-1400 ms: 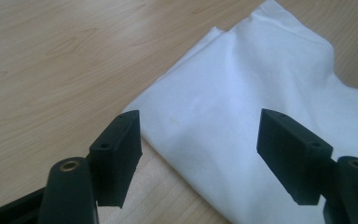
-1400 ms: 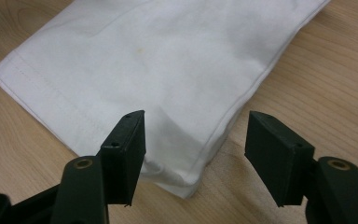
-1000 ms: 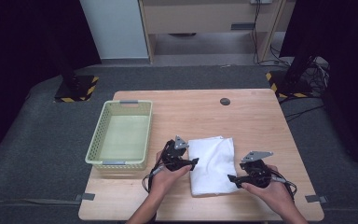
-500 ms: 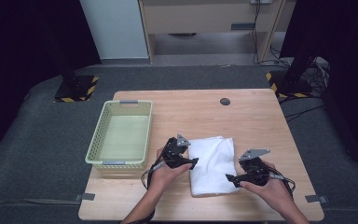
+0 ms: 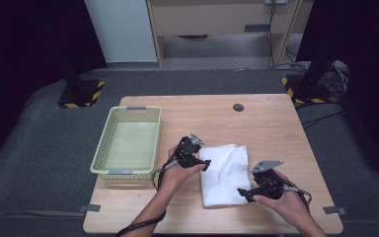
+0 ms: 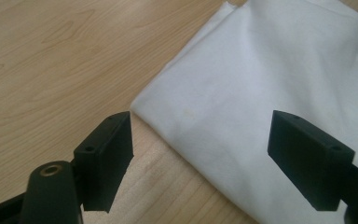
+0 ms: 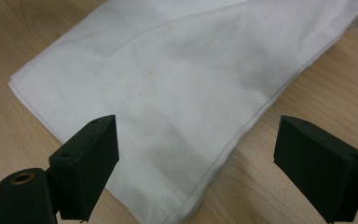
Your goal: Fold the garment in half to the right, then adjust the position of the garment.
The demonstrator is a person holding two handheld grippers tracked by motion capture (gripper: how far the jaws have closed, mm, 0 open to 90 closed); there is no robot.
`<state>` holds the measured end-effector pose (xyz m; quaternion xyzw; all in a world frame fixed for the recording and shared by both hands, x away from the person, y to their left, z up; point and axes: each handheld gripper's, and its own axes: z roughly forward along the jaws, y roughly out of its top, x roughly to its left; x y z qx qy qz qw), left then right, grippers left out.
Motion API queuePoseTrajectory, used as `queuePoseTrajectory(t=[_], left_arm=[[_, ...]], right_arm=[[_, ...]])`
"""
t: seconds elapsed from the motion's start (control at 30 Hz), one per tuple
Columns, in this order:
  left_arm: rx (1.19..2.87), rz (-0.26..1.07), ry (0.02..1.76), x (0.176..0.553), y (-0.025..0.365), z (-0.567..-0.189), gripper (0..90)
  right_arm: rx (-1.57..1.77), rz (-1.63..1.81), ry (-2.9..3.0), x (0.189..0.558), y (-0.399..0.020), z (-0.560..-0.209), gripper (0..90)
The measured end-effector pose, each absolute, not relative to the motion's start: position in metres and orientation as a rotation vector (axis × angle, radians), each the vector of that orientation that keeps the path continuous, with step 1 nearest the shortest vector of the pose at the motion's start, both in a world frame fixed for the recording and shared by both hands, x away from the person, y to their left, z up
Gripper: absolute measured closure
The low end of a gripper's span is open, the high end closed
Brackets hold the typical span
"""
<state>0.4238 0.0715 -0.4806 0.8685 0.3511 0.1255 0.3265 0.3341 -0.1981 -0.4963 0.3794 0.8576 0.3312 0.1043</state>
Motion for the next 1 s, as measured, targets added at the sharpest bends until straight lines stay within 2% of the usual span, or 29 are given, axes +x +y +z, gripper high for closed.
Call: queuePoseTrajectory(t=[0.2,0.5,1.0], left_arm=[[2.223,0.299,0.974,0.431,0.072,-0.478,21.8],[2.247,0.317,0.99,0.438,0.064,-0.477,21.6],[2.296,0.326,0.987,0.456,0.054,-0.496,22.0]], right_arm=[[1.099,0.978,2.545,0.332,-0.196,-0.498,12.7],[1.087,0.969,2.558,0.321,-0.2,-0.502,10.6],[1.115,0.985,2.575,0.308,-0.203,-0.521,14.6]])
